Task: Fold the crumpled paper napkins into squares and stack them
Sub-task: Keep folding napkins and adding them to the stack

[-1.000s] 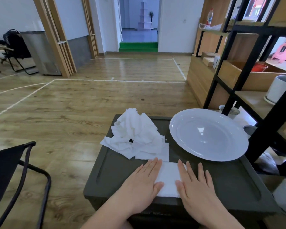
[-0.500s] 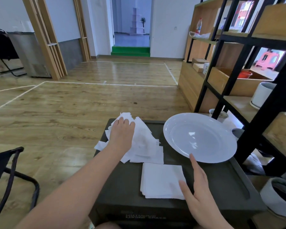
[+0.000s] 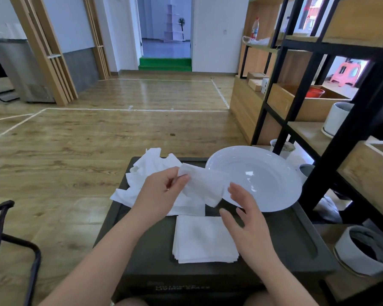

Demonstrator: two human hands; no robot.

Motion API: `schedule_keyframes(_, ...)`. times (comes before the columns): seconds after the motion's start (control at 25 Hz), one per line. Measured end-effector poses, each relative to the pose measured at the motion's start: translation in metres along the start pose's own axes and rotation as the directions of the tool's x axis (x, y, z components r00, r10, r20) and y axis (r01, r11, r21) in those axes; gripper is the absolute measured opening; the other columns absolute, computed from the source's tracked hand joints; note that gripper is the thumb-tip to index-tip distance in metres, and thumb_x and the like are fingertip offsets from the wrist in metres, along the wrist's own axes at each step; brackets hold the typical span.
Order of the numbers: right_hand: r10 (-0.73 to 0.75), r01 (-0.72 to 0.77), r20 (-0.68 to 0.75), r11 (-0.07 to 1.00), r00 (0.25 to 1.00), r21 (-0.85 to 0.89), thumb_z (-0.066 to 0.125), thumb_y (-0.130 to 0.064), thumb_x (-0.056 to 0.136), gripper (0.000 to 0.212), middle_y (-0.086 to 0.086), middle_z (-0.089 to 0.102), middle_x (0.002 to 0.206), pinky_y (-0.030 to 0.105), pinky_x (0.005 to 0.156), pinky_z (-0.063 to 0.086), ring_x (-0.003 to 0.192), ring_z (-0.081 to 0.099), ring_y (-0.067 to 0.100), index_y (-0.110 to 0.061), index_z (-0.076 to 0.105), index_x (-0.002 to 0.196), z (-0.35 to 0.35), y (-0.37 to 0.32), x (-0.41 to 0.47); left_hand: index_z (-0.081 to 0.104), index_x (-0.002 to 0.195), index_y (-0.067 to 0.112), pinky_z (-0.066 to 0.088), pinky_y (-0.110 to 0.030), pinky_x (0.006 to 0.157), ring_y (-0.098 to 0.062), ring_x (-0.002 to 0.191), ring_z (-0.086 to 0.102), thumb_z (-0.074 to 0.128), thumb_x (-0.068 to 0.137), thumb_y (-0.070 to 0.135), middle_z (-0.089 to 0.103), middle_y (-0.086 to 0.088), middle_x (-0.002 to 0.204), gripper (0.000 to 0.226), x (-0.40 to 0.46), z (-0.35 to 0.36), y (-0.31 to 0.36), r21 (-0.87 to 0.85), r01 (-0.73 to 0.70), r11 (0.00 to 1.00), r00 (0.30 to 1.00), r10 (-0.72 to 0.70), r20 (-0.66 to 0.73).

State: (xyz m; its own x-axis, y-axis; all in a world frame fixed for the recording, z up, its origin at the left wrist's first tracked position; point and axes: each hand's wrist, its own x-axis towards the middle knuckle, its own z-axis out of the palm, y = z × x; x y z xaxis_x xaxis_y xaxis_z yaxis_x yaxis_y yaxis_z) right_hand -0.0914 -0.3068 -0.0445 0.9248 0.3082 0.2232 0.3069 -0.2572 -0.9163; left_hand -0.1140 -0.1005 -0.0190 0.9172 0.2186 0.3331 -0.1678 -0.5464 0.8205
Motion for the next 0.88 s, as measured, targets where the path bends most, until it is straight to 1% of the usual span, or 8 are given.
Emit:
schedule_keyframes(0.12, 0.141, -0.163, 0.100, 0.949, 0.985, 0.268, 0.065, -0.035, 0.086, 0.033, -0.015, 0.068, 0.110, 0.028, 0.085, 0.054, 0.103, 0.063, 0.005, -0.036, 0.060, 0.119, -0.003, -0.025, 0.026, 0.074, 0.091, 0.022, 0.051, -0.016, 0.069, -0.011, 0.084, 0.071, 0.052, 0.097, 0.028, 0.076, 0.001, 0.090, 0.023, -0.019, 0.002, 0.020, -0.453, 0.185, 0.872, 0.982, -0.153, 0.107)
schedule_keyframes(0.2, 0.193, -0.215, 0.103, 0.938, 0.976, 0.272, 0.063, -0.033, 0.088, 0.013, -0.007, 0.074, 0.091, 0.034, 0.078, 0.057, 0.089, 0.069, 0.014, -0.029, 0.074, 0.093, -0.003, -0.032, 0.032, 0.075, 0.087, 0.026, 0.054, -0.018, 0.067, -0.014, 0.084, 0.072, 0.053, 0.096, 0.028, 0.076, 0.002, 0.091, 0.024, -0.030, 0.009, 0.022, -0.503, 0.262, 0.824, 0.963, -0.254, 0.085)
schedule_keyframes(0.32, 0.210, -0.215, 0.058, 0.972, 0.976, 0.096, 0.059, -0.031, 0.091, 0.022, 0.001, 0.072, 0.079, 0.033, 0.071, 0.053, 0.076, 0.066, 0.017, -0.018, 0.072, 0.079, 0.003, -0.021, 0.027, 0.067, 0.070, 0.009, 0.046, -0.018, 0.055, -0.009, 0.059, 0.060, 0.057, 0.094, 0.031, 0.066, -0.001, 0.066, 0.034, -0.044, 0.024, 0.012, -0.420, 0.346, 0.839, 0.909, -0.411, -0.072)
schedule_keyframes(0.4, 0.158, -0.156, 0.016, 0.984, 0.987, -0.087, 0.054, -0.027, 0.092, 0.034, 0.013, 0.056, 0.062, 0.032, 0.058, 0.039, 0.057, 0.048, 0.016, -0.006, 0.056, 0.065, 0.009, -0.007, 0.018, 0.047, 0.054, 0.010, 0.035, -0.017, 0.050, -0.006, 0.048, 0.042, 0.056, 0.095, 0.029, 0.045, 0.003, 0.051, 0.046, -0.054, 0.032, 0.004, -0.309, 0.385, 0.870, 0.892, -0.436, -0.116)
schedule_keyframes(0.48, 0.106, -0.109, -0.028, 0.954, 0.994, -0.280, 0.053, -0.026, 0.091, 0.042, -0.001, 0.033, 0.050, 0.022, 0.051, 0.025, 0.049, 0.033, 0.009, -0.013, 0.035, 0.056, 0.011, 0.003, 0.009, 0.031, 0.053, 0.017, 0.027, -0.022, 0.049, -0.006, 0.043, 0.030, 0.053, 0.096, 0.028, 0.031, 0.007, 0.048, 0.048, -0.061, 0.037, -0.003, -0.096, 0.411, 0.907, 0.901, -0.420, -0.109)
schedule_keyframes(0.56, 0.060, -0.077, -0.055, 0.915, 0.997, -0.396, 0.055, -0.030, 0.090, 0.045, -0.008, 0.030, 0.046, 0.015, 0.049, 0.032, 0.049, 0.043, 0.000, -0.024, 0.030, 0.053, 0.012, 0.011, -0.001, 0.027, 0.057, 0.016, 0.021, -0.025, 0.048, -0.008, 0.045, 0.026, 0.051, 0.095, 0.029, 0.027, 0.007, 0.049, 0.047, -0.066, 0.041, -0.008, 0.100, 0.411, 0.906, 0.908, -0.397, -0.135)
schedule_keyframes(0.64, 0.036, -0.063, -0.066, 0.882, 0.997, -0.466, 0.056, -0.034, 0.089, 0.043, -0.008, 0.033, 0.046, 0.009, 0.054, 0.035, 0.049, 0.046, -0.002, -0.029, 0.031, 0.054, 0.012, 0.019, -0.008, 0.032, 0.058, 0.015, 0.023, -0.025, 0.048, -0.009, 0.048, 0.030, 0.053, 0.092, 0.033, 0.032, 0.007, 0.051, 0.044, -0.069, 0.044, -0.014, 0.177, 0.415, 0.892, 0.906, -0.388, -0.170)
schedule_keyframes(0.88, 0.097, -0.123, -0.078, 0.845, 0.992, -0.521, 0.055, -0.038, 0.090, 0.026, -0.005, 0.047, 0.052, 0.016, 0.047, 0.029, 0.049, 0.046, 0.009, -0.021, 0.051, 0.070, 0.010, 0.038, -0.005, 0.057, 0.072, 0.023, 0.036, -0.021, 0.054, -0.005, 0.064, 0.054, 0.064, 0.083, 0.043, 0.057, 0.008, 0.068, 0.024, -0.069, 0.049, -0.021, 0.175, 0.482, 0.859, 0.872, -0.449, -0.196)
